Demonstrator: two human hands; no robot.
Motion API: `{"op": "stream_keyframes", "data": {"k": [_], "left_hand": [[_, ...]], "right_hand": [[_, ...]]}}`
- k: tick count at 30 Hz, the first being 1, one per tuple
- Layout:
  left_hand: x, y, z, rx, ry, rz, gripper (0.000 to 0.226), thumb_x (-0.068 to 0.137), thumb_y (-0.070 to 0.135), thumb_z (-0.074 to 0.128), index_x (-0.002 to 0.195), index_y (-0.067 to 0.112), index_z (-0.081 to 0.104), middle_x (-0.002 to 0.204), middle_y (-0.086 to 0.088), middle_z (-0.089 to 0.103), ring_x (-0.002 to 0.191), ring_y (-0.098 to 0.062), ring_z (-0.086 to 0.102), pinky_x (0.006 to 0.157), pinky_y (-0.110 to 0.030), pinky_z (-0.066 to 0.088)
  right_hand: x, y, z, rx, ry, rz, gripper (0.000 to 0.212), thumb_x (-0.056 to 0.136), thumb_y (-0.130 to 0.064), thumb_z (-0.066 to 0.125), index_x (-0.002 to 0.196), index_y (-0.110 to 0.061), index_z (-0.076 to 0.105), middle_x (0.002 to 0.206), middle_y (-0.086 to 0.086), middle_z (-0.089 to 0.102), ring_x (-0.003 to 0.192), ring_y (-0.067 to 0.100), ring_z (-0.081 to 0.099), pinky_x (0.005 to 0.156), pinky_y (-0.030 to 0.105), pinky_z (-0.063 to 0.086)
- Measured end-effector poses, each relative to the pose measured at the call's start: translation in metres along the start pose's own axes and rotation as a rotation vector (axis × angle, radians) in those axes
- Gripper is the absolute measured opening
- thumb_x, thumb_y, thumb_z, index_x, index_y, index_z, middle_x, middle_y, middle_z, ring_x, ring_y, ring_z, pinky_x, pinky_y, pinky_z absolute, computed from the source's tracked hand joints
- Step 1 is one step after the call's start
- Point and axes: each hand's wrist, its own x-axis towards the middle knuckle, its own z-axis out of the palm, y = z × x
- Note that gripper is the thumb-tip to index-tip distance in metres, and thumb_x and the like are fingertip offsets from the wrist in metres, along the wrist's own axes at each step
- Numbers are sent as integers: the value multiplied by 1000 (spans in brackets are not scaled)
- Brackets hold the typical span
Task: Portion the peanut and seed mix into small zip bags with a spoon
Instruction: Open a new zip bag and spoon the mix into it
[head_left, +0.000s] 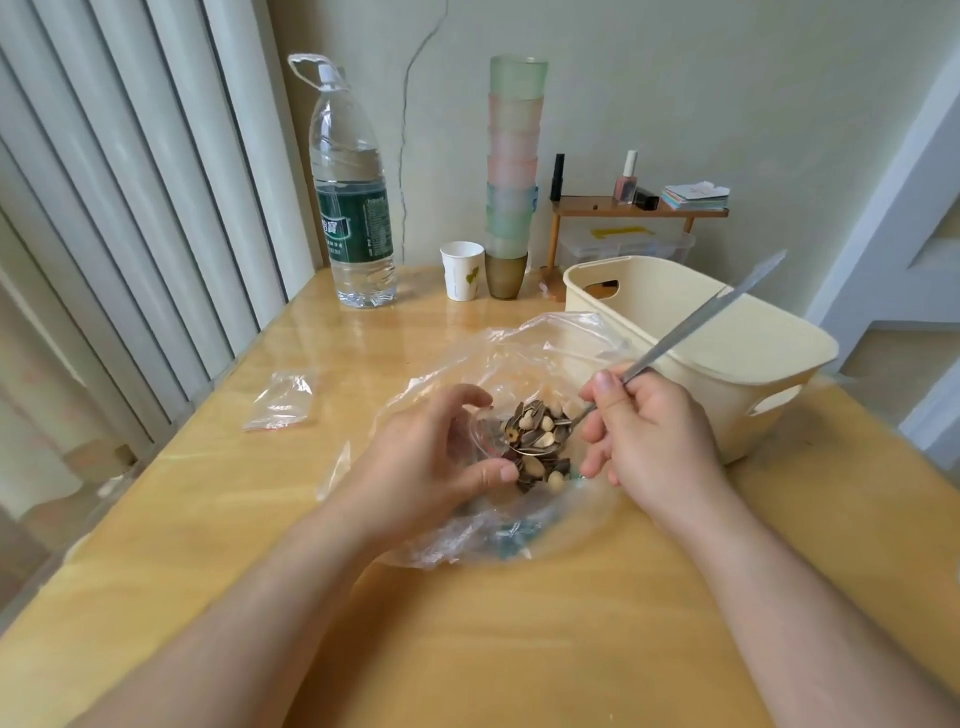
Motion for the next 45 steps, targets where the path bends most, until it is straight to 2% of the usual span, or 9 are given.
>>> {"op": "stream_keyframes", "data": {"k": [4,7,12,16,21,26,31,37,45], "left_hand": [[3,-8,-1,3,-5,-11,81,66,52,93,137,37,57,100,11,73,91,1,63,83,-16,48],[3,-12,-8,-12,-35,-40,87,63,48,96,141,36,59,103,15,74,98,4,65,94,-23,52],[3,-18,-11,-53,-1,-67,83,68,51,93,142,31,60,108,21,75,98,6,67,100,-31,54],[2,-16,-9,-62,43,-33,90,58,77,82,136,41,57,110,12,76,99,-3,71,97,-37,57],[1,-2,-6,-65,151,-12,85,56,80,76,126,33,67,107,19,76,102,6,69,98,-32,58],[3,12,2,-4,220,-17,71,62,66,88,121,30,72,104,20,76,101,8,68,97,-26,56],[6,23,9,106,255,-5,81,60,81,75,123,30,71,106,16,77,101,1,71,95,-27,56],[8,29,12,191,259,-23,83,62,83,68,125,29,67,107,15,76,101,-5,71,90,-26,53],[8,29,14,183,256,-42,79,61,83,67,121,30,69,99,14,77,97,-5,71,91,-31,55]], "right_hand": [[-2,4,-5,-57,-12,-3,29,108,-35,50,86,-24,65,71,1,72,52,24,71,62,37,49],[-3,2,-9,-52,-15,0,27,108,-32,49,89,-25,66,75,-2,72,53,24,72,62,33,47],[-5,-4,-15,4,-8,-8,27,109,-32,48,89,-26,65,74,-2,72,54,26,72,59,32,45],[-8,-12,-15,43,5,-30,27,109,-33,48,89,-26,66,74,-1,72,54,27,72,59,32,44],[-13,-25,-15,25,34,-152,26,108,-34,50,91,-26,67,75,-2,71,53,22,71,59,32,47],[-17,-36,-16,-43,77,-262,26,108,-37,50,91,-25,65,76,-5,70,52,17,70,58,36,53],[-18,-39,-16,-192,103,-429,22,108,-34,51,94,-24,64,66,-8,64,54,9,67,62,29,54],[-15,-40,-12,-350,77,-600,28,106,-36,49,97,-17,68,78,-9,64,66,20,65,66,39,52],[-14,-37,-8,-351,57,-641,25,106,-34,51,97,-18,68,75,-6,63,67,23,65,64,40,51]]}}
